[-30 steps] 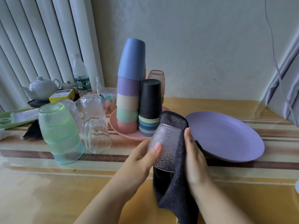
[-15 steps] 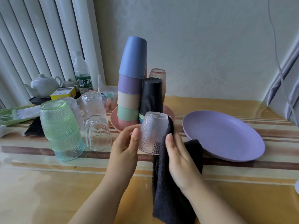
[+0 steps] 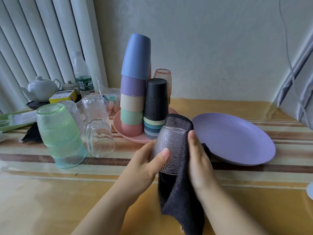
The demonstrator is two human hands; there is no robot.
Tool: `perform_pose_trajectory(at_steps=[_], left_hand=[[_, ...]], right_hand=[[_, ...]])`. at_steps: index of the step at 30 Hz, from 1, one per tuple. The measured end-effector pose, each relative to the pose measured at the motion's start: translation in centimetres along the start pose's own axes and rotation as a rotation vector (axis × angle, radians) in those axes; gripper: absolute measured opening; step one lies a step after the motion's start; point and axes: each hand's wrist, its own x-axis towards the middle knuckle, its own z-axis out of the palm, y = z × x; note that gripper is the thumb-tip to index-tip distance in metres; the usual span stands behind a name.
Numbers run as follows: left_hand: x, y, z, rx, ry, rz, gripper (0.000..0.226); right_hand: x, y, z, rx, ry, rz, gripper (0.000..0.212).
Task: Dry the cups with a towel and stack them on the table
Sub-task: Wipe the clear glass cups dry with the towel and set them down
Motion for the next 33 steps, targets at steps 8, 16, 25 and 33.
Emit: perform_pose_trajectory(at_steps=[8,16,25,33], left_hand=[[0.4,-0.1,-1.0,-0.337,0.091,0.014,0.099],[0.9,0.0,-0.9,-0.055,0.402,0.147,0.024],[0.5,-0.3,-1.5,0.256,0.189,0.089,0.055],[-0.2,0.6,-1.5,0.177,-0.073,-0.002,0.044]], right_hand=[[-0.6,0.9,1.1,-0.014,-0.133,0.117,0.086],[-0.6,0.7,1.1,-0.122,-0.121,-0.050,0.044],[-0.3,1.3,1.4,-0.194,-0.083,-0.202,0.041],[0.2,0.0,0.1,-0.148,0.027,-0.102,0.025]])
